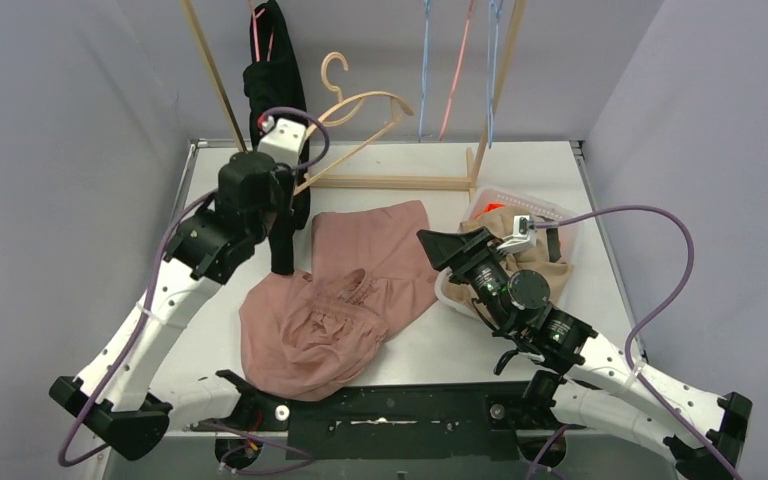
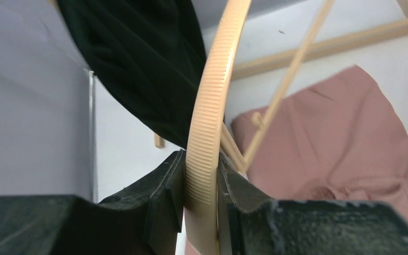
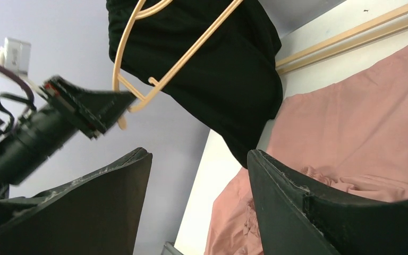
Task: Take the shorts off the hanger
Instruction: Place the hanger on the clothes rod.
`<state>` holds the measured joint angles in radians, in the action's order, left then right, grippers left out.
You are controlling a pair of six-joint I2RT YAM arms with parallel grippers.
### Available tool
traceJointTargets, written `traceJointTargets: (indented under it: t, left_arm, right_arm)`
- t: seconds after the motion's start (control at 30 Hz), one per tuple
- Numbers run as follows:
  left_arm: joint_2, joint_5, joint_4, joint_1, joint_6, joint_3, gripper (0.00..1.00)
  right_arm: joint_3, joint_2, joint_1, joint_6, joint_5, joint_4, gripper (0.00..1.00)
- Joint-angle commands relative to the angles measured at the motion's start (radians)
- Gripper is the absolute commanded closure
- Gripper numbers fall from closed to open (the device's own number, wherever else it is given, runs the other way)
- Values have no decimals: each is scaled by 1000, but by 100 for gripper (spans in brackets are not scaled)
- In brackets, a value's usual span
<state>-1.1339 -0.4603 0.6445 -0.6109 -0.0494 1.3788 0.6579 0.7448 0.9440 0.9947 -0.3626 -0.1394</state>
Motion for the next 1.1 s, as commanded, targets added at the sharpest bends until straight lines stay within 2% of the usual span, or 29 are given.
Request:
traceJointTargets:
  t: [0.0, 0.07, 0.23, 0.37, 0.5, 0.67, 0.83, 1.07]
  left_arm:
    - [-68, 36, -51, 91, -80, 187, 100]
    - [-122, 19, -40, 112, -89, 260, 100]
    - [-187, 119, -89, 134, -62, 369, 100]
    - [-196, 141, -84, 135, -72, 363, 100]
    - [-112, 182, -116, 132, -37, 204, 100]
    - [20, 141, -152, 130, 0, -21, 100]
    - [135, 153, -170, 119, 50, -204, 100]
    - [283, 286, -200, 54, 60, -362, 100]
  right_arm:
    - [2, -15, 6, -22, -34, -7, 33]
    - [2, -13, 6, -25, -33, -13, 33]
    - [7, -4, 2, -34, -28, -14, 33]
    - [15, -6, 2, -41, -32, 1, 33]
    - [17, 4, 0, -56, -38, 6, 30]
    - [43, 48, -5, -61, -20, 10, 29]
    - [50, 139, -11, -41, 22, -73, 25]
    - [79, 327, 3, -36, 121, -281, 24]
